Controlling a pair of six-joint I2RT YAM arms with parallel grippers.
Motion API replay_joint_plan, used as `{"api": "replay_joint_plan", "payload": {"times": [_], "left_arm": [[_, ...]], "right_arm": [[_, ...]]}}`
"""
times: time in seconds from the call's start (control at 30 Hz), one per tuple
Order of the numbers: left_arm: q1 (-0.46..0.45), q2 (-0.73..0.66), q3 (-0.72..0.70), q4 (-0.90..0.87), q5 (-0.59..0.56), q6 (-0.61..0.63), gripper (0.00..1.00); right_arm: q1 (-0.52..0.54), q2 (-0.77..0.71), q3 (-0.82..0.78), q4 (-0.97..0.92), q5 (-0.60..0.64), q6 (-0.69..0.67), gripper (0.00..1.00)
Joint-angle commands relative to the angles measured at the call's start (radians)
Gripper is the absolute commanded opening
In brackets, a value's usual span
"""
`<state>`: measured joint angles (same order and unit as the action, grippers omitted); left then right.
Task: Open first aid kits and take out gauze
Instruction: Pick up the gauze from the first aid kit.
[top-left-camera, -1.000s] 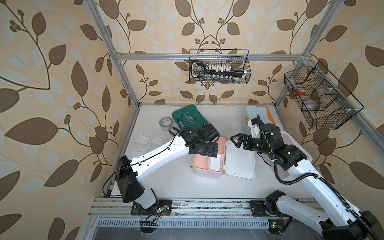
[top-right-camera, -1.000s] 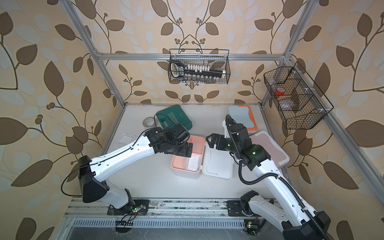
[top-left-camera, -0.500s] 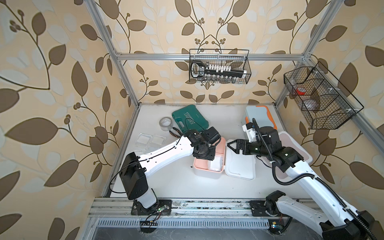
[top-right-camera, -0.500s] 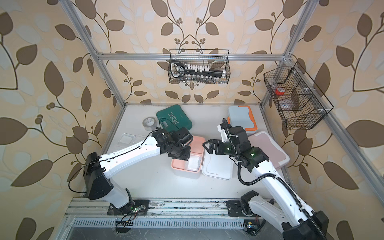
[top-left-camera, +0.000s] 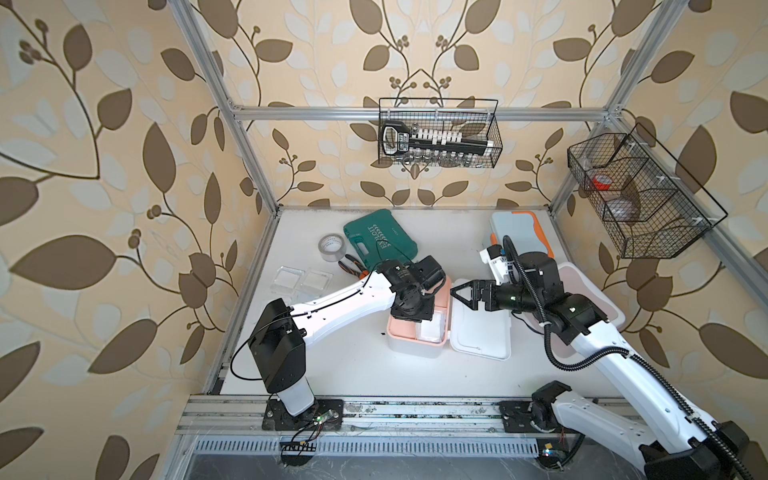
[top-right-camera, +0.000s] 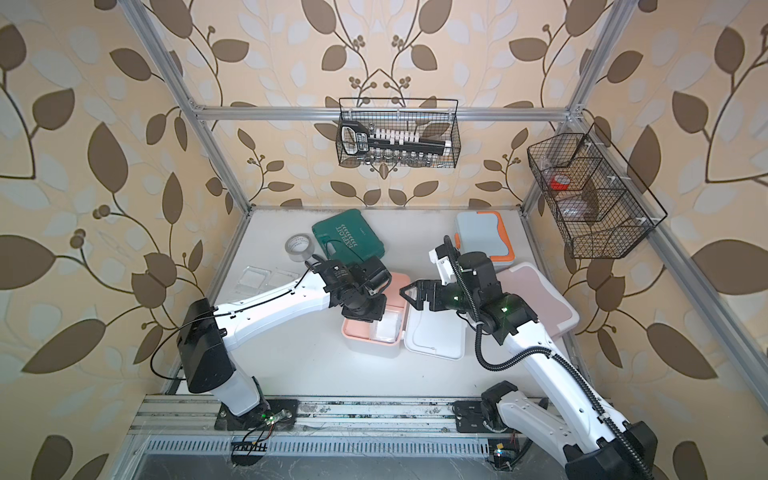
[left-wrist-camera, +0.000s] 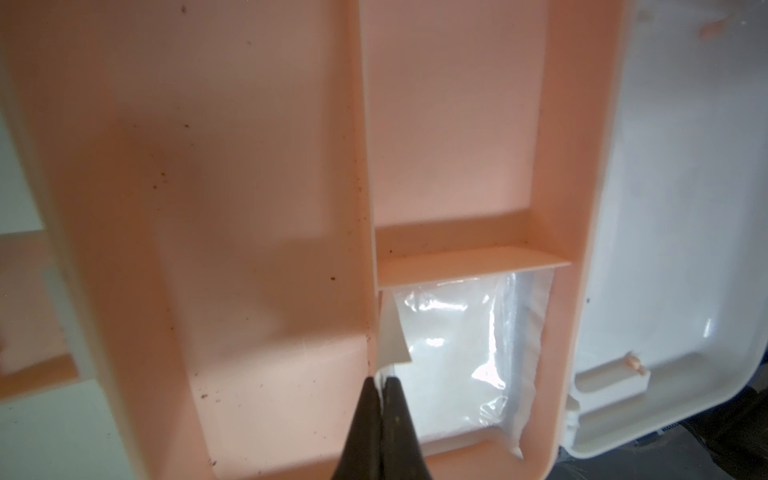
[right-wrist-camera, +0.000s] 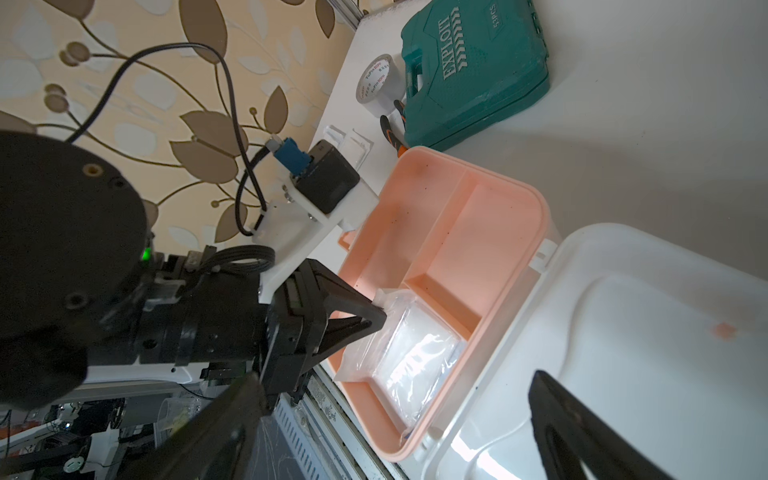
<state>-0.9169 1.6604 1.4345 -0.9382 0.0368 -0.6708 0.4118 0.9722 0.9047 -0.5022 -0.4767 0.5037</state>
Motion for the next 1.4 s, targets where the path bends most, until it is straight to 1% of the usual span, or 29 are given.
{"api": "replay_joint_plan", "payload": {"times": [0.0, 0.23, 0.37, 0.87, 1.07, 1.1, 1.23, 1.37], "left_arm": [[-0.005, -0.010, 0.007, -0.016, 0.007, 0.006, 0.00], [-0.001, -0.055, 0.007, 0.011, 0.026, 0.023, 0.00], [0.020, -0.078, 0.008, 0.035, 0.081, 0.034, 0.00], [0.148, -0.206, -0.046, 0.144, 0.280, 0.025, 0.00], [0.190, -0.212, -0.045, 0.193, 0.350, 0.016, 0.00], [0.194, -0.248, -0.047, 0.203, 0.359, 0.015, 0.00], [0.226, -0.279, -0.058, 0.229, 0.371, 0.010, 0.00], [0.285, -0.303, -0.084, 0.240, 0.373, 0.009, 0.00]], "right_arm": [[-0.002, 0.018, -0.023, 0.014, -0.037, -0.013, 0.99], [0.020, 0.026, -0.023, 0.022, -0.045, -0.015, 1.00], [0.041, 0.023, -0.026, 0.021, -0.040, -0.017, 0.99], [0.053, 0.026, -0.024, 0.021, -0.045, -0.049, 1.00], [0.057, 0.002, -0.023, 0.044, -0.064, -0.075, 1.00], [0.056, -0.001, -0.023, 0.053, -0.067, -0.079, 1.00], [0.058, -0.015, -0.026, 0.076, -0.075, -0.104, 1.00], [0.058, -0.026, -0.039, 0.108, -0.082, -0.122, 0.99]]}}
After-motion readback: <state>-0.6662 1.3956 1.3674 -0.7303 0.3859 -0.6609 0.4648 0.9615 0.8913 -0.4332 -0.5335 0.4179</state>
